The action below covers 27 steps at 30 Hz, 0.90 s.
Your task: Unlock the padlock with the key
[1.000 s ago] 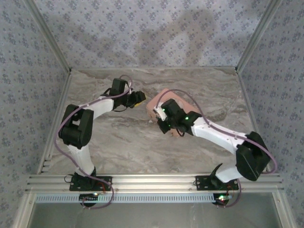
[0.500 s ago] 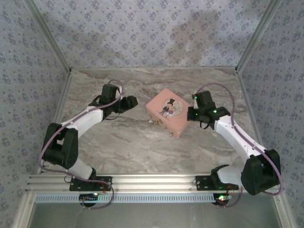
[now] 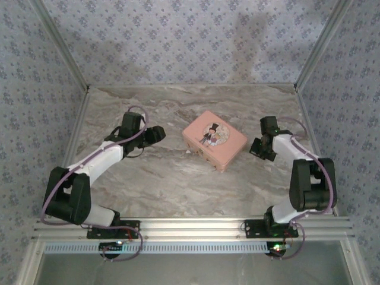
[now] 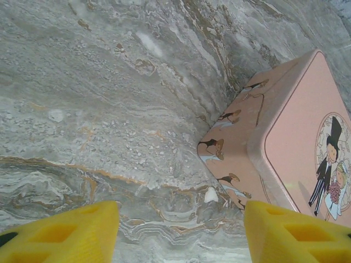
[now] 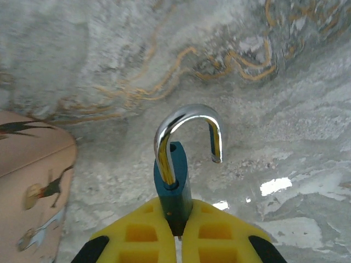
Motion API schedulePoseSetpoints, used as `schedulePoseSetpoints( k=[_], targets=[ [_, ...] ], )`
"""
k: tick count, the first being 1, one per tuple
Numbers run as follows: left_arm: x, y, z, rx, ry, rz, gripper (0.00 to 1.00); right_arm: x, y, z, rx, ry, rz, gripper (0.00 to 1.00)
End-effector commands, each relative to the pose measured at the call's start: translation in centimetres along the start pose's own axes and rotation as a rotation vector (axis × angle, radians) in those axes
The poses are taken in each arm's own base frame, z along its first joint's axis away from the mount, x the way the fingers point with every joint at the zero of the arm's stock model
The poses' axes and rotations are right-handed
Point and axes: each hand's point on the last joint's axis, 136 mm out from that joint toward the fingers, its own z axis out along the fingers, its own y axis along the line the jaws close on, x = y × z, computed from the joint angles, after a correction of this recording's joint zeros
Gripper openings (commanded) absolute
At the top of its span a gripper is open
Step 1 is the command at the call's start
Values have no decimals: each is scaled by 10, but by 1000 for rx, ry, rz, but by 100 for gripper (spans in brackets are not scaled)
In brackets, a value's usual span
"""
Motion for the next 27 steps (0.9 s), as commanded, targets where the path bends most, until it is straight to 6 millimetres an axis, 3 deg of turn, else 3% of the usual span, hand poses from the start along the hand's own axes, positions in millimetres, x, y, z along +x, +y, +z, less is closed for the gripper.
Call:
schedulePoseSetpoints(
  k=[1,3,5,9,10,11,16,17,24,27],
  targets=[
    [-3,4,-8,-22,-23,14,62,7,-6,11,12,37,49,0],
    [-4,5,-8,-25,-25,14,62,8,-6,13,12,42,50,6],
    [-5,6,-9,-31,-28,12,62,7,-6,11,14,40,48,19],
    [-10,11,-11,-59,-48,18,66,3,-5,-6,7,12,50,36],
    [-11,11,-12,-66,-52,22,72,3,-7,-12,13,9,50,39],
    [-13,13,-13,-77,-59,25,98,0,-9,-19,19,-8,52,42],
    [-28,23,-19,-131,-92,39,98,-21,-11,-48,44,-107,36,53],
    [-33,28,-22,-153,-106,41,98,-32,-13,-55,59,-157,31,97],
    [-77,67,-45,-331,-215,90,98,-95,-21,-89,182,-468,16,100],
    [-95,88,-57,-440,-328,193,98,-116,-18,-101,233,-638,-46,100]
  ],
)
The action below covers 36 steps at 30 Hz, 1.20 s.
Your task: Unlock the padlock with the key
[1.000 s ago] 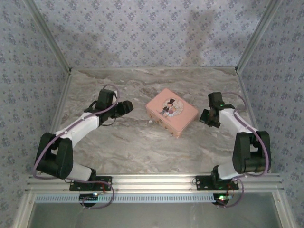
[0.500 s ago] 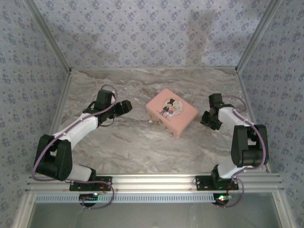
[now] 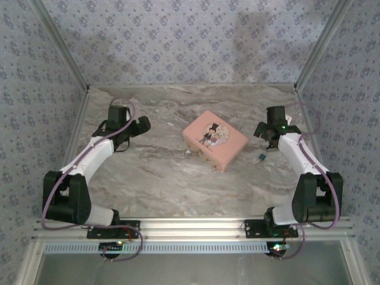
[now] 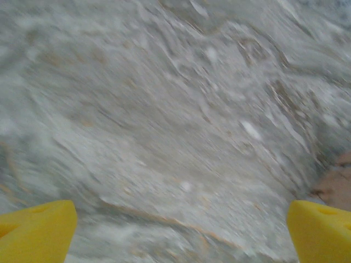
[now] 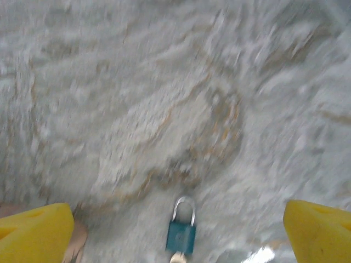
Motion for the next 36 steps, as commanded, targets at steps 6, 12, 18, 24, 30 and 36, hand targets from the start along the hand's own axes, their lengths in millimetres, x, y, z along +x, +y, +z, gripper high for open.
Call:
schedulePoseSetpoints(
  k=[6,12,18,24,30,36],
  targets=[
    [-27,84,-10,-260,-315,166,98,-30,-7,-2,52,-474,-177,100],
    [-12,113,12,-299,-273,195,98,-4,-15,22,51,-473,-191,100],
    [-11,111,25,-227,-338,259,98,3,6,30,-90,-580,-204,100],
    [7,99,36,-107,-433,346,98,10,16,49,-154,-586,-252,100],
    [8,99,36,-119,-412,348,98,12,17,51,-184,-544,-251,100],
    [8,98,36,-122,-411,348,98,11,18,52,-211,-531,-249,100]
  ],
)
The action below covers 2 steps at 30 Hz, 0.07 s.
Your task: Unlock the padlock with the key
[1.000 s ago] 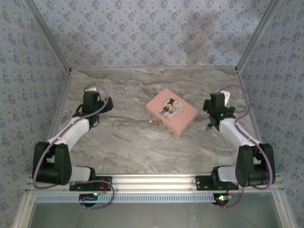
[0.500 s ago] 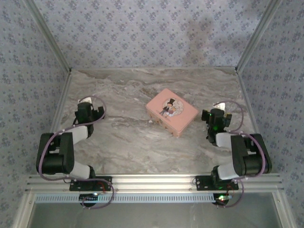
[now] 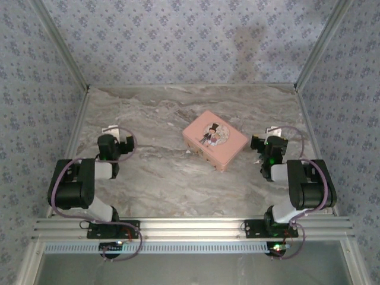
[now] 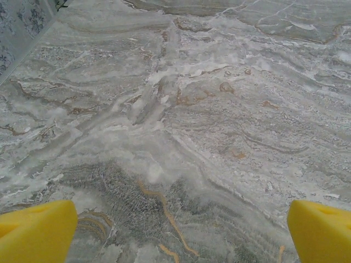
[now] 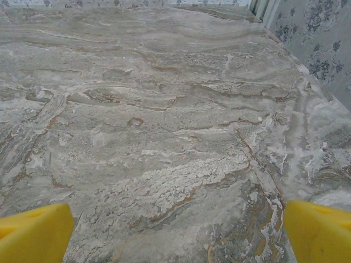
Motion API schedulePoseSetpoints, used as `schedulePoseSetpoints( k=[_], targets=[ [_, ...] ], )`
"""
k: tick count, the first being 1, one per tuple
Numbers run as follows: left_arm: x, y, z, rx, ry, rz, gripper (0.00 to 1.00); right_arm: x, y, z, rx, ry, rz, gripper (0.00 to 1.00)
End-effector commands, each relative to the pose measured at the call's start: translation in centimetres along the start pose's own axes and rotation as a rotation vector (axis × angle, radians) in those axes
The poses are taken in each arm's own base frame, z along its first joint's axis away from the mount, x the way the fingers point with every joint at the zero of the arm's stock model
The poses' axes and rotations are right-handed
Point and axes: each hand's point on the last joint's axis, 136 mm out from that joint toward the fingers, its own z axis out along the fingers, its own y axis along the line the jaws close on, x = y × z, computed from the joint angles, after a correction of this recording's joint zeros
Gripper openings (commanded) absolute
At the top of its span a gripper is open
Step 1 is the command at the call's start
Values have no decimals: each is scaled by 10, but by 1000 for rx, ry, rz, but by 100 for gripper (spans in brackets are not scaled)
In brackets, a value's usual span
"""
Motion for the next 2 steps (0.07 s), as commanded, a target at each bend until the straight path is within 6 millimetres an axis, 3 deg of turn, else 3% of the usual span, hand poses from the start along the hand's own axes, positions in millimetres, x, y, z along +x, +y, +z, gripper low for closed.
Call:
schedulePoseSetpoints(
  k=[1,2],
  targets=[
    [-18,-5,-1,21,-64,15,98,-13,4,2,-22,-37,2,100],
    [-18,-5,-1,21,-62,15,98,-13,4,2,-22,-35,1,100]
  ],
)
